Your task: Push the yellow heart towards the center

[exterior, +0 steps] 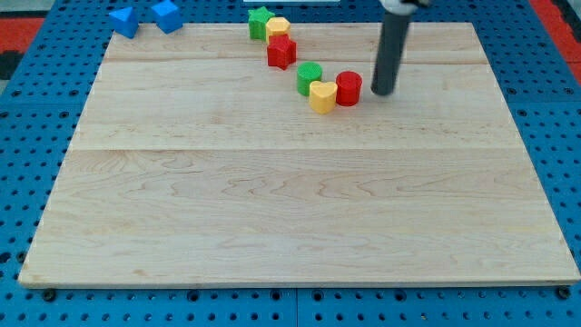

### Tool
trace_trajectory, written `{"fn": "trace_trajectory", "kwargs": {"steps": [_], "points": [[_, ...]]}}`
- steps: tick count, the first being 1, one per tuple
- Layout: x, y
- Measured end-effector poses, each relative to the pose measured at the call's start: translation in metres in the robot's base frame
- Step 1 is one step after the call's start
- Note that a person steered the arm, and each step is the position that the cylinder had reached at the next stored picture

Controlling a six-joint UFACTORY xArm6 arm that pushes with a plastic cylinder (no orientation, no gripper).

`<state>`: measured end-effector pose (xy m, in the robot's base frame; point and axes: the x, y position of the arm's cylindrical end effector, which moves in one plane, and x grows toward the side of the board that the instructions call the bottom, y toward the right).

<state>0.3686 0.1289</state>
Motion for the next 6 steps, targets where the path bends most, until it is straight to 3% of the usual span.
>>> {"fn": "trace_trajectory", "kwargs": {"steps": [2,3,4,5,6], "points": [[-0.059,-0.125],[-0.064,-0.142],[-0.023,-0.135],[0.006,-0.073],[-0.018,-0.017]]}}
